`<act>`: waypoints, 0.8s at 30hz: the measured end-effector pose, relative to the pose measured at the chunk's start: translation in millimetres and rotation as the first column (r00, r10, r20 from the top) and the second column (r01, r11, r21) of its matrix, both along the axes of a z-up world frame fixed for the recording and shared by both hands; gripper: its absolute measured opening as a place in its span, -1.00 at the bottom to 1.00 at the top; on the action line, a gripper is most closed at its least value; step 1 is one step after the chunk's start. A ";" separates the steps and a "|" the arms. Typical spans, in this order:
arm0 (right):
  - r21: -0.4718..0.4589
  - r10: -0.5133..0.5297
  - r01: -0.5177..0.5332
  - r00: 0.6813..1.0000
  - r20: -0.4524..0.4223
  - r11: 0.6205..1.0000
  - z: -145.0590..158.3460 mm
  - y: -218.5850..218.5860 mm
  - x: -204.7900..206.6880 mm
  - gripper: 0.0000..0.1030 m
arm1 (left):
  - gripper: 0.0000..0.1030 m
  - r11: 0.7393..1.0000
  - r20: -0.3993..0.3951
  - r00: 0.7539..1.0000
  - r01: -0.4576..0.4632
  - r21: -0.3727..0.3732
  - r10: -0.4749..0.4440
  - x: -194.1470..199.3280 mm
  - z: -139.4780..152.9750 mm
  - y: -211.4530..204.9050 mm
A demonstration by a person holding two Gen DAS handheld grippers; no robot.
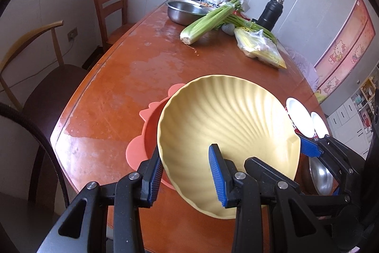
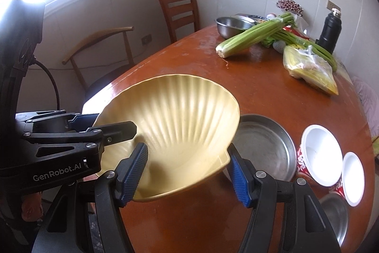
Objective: Organize plates and bowls
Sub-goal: 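Lift the yellow shell bowl with the left tool toward the orange plate, then lower the yellow bowl onto the orange plate and open the left tool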
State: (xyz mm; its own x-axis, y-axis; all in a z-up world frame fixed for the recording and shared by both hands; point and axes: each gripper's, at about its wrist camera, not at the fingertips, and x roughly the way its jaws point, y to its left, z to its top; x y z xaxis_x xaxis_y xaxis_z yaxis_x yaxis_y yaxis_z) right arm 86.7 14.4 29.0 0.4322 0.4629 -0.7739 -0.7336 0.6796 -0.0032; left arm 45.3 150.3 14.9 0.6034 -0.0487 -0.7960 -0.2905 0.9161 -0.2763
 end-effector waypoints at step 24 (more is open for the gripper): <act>-0.049 0.004 -0.008 0.997 -0.077 0.999 -33.1 16.7 17.5 0.33 | -0.26 1.000 -0.068 0.998 -0.006 0.025 0.007 18.1 -28.7 8.1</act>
State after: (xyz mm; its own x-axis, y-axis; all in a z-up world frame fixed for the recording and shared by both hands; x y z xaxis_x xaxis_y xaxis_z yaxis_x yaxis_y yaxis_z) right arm 104.2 31.1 -4.1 0.3677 0.4258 -0.8267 -0.7370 0.6756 0.0202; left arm 63.3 158.4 -13.8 0.5482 -0.0250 -0.8360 -0.3137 0.9204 -0.2332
